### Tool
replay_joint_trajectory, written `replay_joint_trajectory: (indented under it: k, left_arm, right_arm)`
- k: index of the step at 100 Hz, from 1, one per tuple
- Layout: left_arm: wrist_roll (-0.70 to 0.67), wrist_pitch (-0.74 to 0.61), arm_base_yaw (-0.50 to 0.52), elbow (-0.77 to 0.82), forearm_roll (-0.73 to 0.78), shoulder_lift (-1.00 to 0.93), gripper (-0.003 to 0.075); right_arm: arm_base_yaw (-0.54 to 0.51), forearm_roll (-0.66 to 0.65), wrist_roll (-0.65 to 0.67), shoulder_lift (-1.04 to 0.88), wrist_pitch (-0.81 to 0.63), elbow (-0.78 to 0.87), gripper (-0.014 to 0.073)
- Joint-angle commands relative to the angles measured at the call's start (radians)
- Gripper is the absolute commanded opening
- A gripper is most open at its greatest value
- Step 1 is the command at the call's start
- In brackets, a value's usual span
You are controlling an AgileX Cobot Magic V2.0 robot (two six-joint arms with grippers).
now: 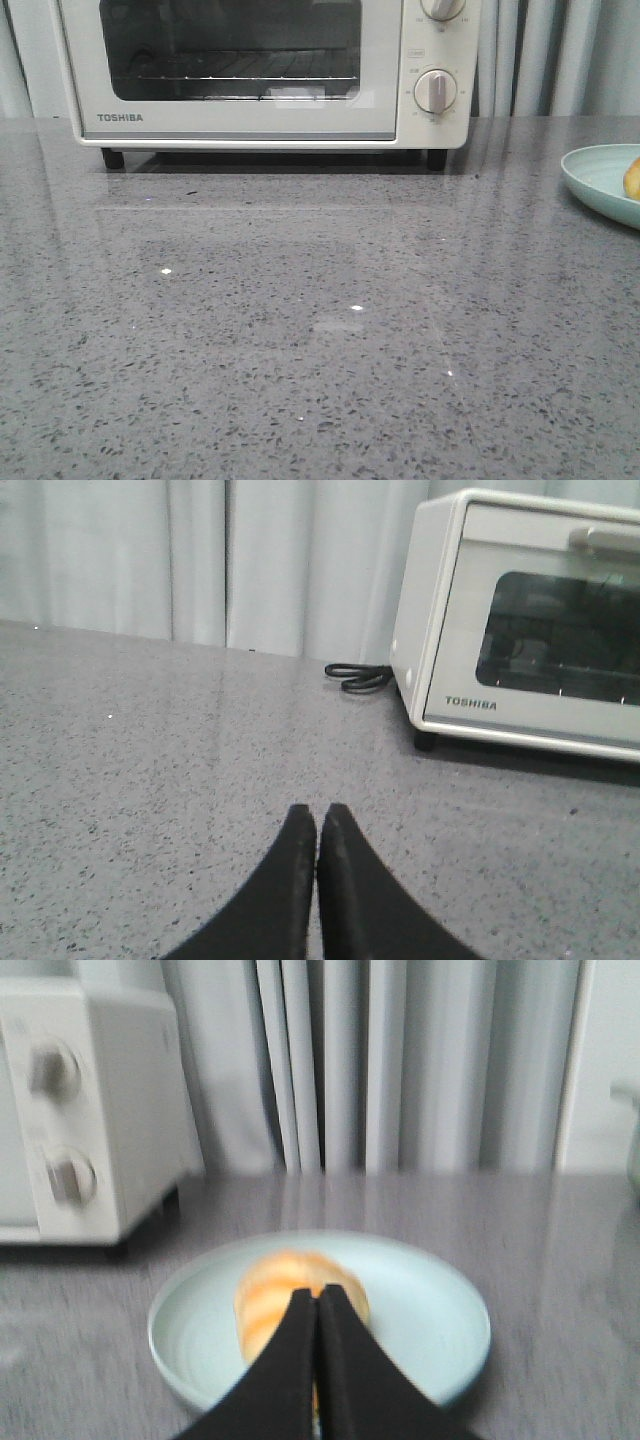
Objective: Put bread in oven
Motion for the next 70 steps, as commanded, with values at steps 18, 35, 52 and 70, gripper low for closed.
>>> replay_joint_trajectory:
  k: [18,35,52,70]
  left_arm:
    - [-0.003,-0.159,0.001,0.021,-0.148,-0.028,-0.0022]
    - [-0.003,-0.178,0.000,0.021,-0.194,-0.028,-0.0021]
    - [-0.003,-0.225,0.000,0.021,-0.267,-0.028,-0.0022]
    - [-0.003,-0.257,0.000,0.012,-0.310,-0.028,-0.0022]
  right_arm:
    - [-0.004,-0.002,-0.004,-0.019,-0.364,0.024,-0.0075]
    - [-0.004,-0.002,0.008,-0.019,-0.356,0.024,-0.0075]
    - [-0.004,-0.002,0.165,-0.019,-0.265,0.024,-0.0075]
    - [-0.004,-0.002,0.315,-0.017,-0.180,-0.015,-0.0064]
